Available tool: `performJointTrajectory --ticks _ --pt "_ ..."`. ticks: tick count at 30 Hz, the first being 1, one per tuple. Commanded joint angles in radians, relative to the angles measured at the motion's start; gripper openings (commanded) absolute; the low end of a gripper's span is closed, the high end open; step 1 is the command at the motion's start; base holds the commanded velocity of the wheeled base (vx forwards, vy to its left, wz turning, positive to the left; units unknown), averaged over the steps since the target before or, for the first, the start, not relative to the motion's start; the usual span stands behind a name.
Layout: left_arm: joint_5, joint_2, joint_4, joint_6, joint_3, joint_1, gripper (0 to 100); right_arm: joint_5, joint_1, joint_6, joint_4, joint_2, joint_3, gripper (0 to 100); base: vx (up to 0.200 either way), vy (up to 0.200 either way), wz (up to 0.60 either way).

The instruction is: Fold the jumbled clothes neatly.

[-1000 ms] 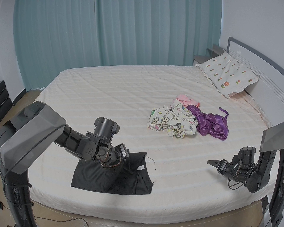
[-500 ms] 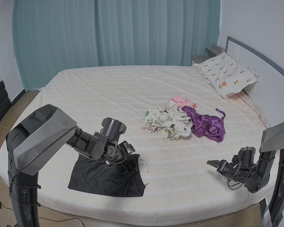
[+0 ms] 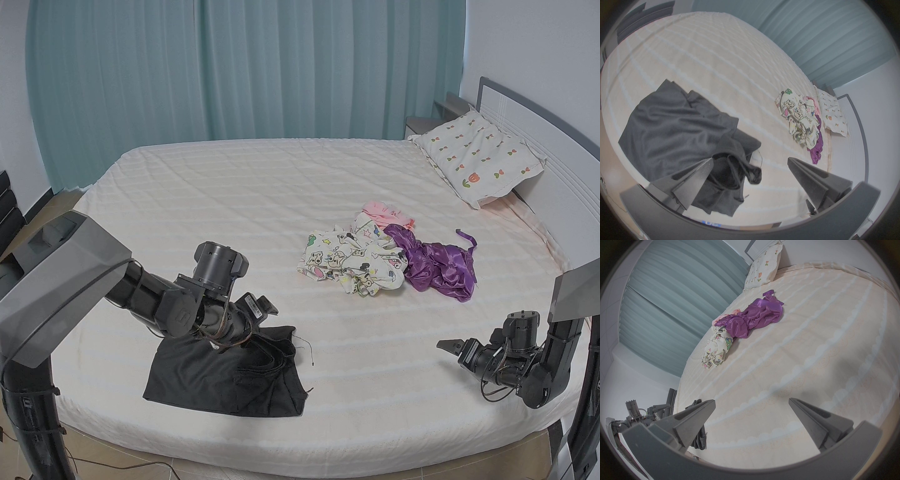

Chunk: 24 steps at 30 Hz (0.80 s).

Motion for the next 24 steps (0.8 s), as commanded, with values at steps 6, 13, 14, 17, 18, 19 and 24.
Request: performJointTrajectory --ticks 6,13,14,17,18,19,24 --pt "-0.11 -0.131 -0.026 -0.125 0.194 0.094 100 -0.001 0.029 0.002 -0.001 -0.005 0.008 100 -0.1 0.0 0.0" --pt "-0.167 -0.132 -0.085 -0.154 0.281 0.141 100 -0.006 0.058 0.002 -0.018 0.006 0.023 100 0.0 0.0 0.0" --pt "-0.169 -0.132 -0.095 -0.156 0.287 0.147 100 -0.008 0.064 0.002 -0.022 0.007 0.026 100 0.0 0.0 0.0" --pt "-0.181 -0.134 -0.115 -0.156 0.296 0.189 100 -0.011 0.079 0.003 -0.042 0.006 0.032 100 0.0 0.2 0.0" --pt "-0.182 -0.134 -0.115 -0.156 0.296 0.19 100 -0.011 0.079 0.003 -0.044 0.006 0.034 100 0.0 0.2 0.0" --pt "-0.219 -0.134 -0.123 -0.154 0.304 0.216 100 -0.012 0.096 0.011 -0.051 0.006 0.04 100 0.0 0.2 0.0" --pt "-0.271 -0.132 -0.123 -0.148 0.312 0.265 100 -0.024 0.121 0.017 -0.073 0.0 0.055 100 0.0 0.2 0.0"
